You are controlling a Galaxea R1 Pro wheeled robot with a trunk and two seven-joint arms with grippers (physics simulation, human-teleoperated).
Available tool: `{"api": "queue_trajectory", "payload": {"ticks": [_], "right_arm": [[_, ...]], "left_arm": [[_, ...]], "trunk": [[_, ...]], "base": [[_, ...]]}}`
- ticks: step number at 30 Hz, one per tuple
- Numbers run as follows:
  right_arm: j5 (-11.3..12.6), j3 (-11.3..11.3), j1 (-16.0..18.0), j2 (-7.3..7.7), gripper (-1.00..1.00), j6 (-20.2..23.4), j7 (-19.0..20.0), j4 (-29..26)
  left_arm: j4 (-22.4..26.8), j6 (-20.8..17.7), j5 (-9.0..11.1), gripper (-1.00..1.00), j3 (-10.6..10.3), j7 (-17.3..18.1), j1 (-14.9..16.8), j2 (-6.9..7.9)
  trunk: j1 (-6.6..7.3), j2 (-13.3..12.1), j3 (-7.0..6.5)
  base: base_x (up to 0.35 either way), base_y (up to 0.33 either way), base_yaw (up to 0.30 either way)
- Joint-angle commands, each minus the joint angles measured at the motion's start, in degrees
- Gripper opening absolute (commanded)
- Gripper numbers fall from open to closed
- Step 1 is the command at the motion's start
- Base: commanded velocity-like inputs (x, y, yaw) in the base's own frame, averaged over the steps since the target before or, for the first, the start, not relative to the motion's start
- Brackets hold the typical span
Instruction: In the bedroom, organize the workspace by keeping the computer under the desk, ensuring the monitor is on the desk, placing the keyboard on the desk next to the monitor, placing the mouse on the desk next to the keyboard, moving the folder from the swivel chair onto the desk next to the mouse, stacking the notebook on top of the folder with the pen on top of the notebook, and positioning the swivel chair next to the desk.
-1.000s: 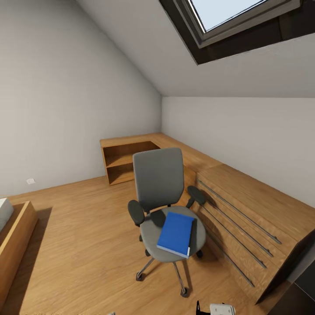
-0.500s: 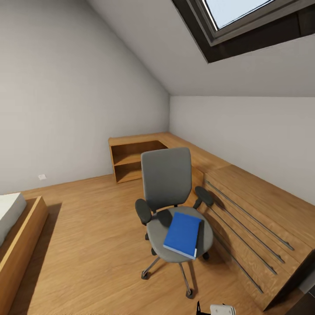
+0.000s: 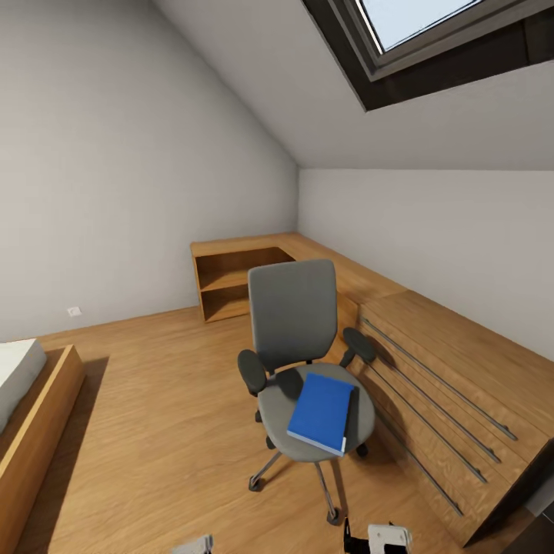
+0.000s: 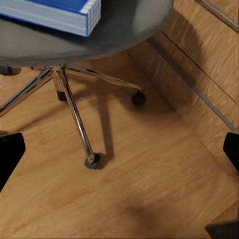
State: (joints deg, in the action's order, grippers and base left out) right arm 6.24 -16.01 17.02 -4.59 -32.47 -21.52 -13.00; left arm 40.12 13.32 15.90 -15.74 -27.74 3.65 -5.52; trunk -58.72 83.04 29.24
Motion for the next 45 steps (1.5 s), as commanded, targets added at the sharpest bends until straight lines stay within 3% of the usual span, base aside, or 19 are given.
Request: {"api": "queue_trajectory", "payload": {"ticks": [1, 4, 6, 8, 9, 10, 12, 15, 20, 21, 27, 33, 39, 45], "right_arm": [[0.67, -0.40, 0.08, 0.07, 1.00, -0.07, -0.27, -1.02], [0.87, -0.17, 0.34, 0.76, 1.00, 1.69, -0.42, -5.65], [0.94, 0.10, 0.76, 1.44, 1.00, 5.22, -0.46, -8.85], [1.01, 0.32, 3.03, 1.95, 1.00, 12.70, -0.27, -12.52], [1.02, 0.37, 3.94, 2.04, 1.00, 14.79, -0.22, -13.15], [1.10, 0.45, 6.03, 2.15, 1.00, 18.81, -0.17, -14.05], [1.49, 0.66, 8.37, 2.19, 1.00, 22.58, -0.13, -14.63], [4.40, 1.85, 14.03, 2.07, 1.00, 30.88, -0.10, -15.55], [11.73, 3.37, 17.15, 1.89, 1.00, 35.66, -0.18, -18.79], [13.95, 3.49, 17.59, 0.60, 1.00, 36.02, -0.02, -18.75], [13.89, 3.53, 17.69, -0.24, 1.00, 31.39, -0.19, -15.24], [13.89, 3.48, 17.70, -0.37, 1.00, 30.90, -0.05, -14.96], [13.81, 3.46, 17.70, -0.35, 1.00, 30.89, 0.10, -14.64], [13.73, 3.50, 17.70, -0.33, 1.00, 30.84, 0.15, -14.17]], "left_arm": [[0.98, -0.29, 0.65, 1.00, -0.37, -0.43, 0.04, -0.02], [5.15, -4.91, 0.73, 1.00, -0.45, -1.16, 0.04, -0.19], [8.58, -10.77, 0.90, 1.00, -0.29, -2.08, 0.21, -0.19], [12.66, -20.32, 1.27, 1.00, 0.94, -2.90, 2.46, -0.19], [13.54, -22.50, 1.51, 1.00, 1.60, -3.01, 3.34, -0.21], [14.93, -26.14, 2.28, 1.00, 3.20, -3.17, 5.26, -0.24], [15.84, -28.84, 3.50, 1.00, 4.96, -3.23, 7.11, -0.25], [17.00, -32.45, 7.37, 1.00, 7.87, -3.01, 10.59, -0.19], [17.16, -33.47, 10.02, 1.00, 9.21, -2.82, 12.20, 0.27], [15.28, -33.34, 10.26, 1.00, 9.33, -2.65, 12.46, 0.88], [14.11, -33.28, 10.30, 1.00, 9.17, -2.50, 12.52, 1.32], [14.08, -33.01, 10.02, 1.00, 9.15, -2.50, 12.52, 1.30], [14.03, -32.18, 7.52, 1.00, 9.08, -2.49, 12.52, 1.18], [14.02, -31.99, 6.53, 1.00, 9.10, -2.56, 12.52, 1.13]], "trunk": [[0.00, 0.03, 0.06], [0.00, 0.03, 0.06], [0.00, 0.03, 0.06], [0.00, 0.03, 0.06], [0.00, 0.03, 0.06], [0.00, 0.03, 0.06], [0.00, 0.03, 0.06], [0.00, 0.03, 0.06], [0.00, 0.03, 0.06], [0.00, 0.03, 0.06], [0.00, 0.03, 0.06], [0.00, 0.03, 0.06], [0.00, 0.03, 0.10], [0.00, 0.03, 0.25]], "base": [[0.000, 0.000, 0.000], [0.000, 0.000, 0.000], [0.000, 0.000, 0.000], [0.000, 0.000, 0.000], [0.000, 0.000, 0.000], [0.000, 0.000, 0.000], [0.000, 0.000, 0.000], [0.000, 0.000, 0.000], [0.000, 0.000, 0.000], [0.000, 0.000, 0.000], [0.008, 0.000, 0.012], [0.231, 0.000, 0.217], [0.306, 0.000, 0.264], [0.270, 0.000, 0.201]]}}
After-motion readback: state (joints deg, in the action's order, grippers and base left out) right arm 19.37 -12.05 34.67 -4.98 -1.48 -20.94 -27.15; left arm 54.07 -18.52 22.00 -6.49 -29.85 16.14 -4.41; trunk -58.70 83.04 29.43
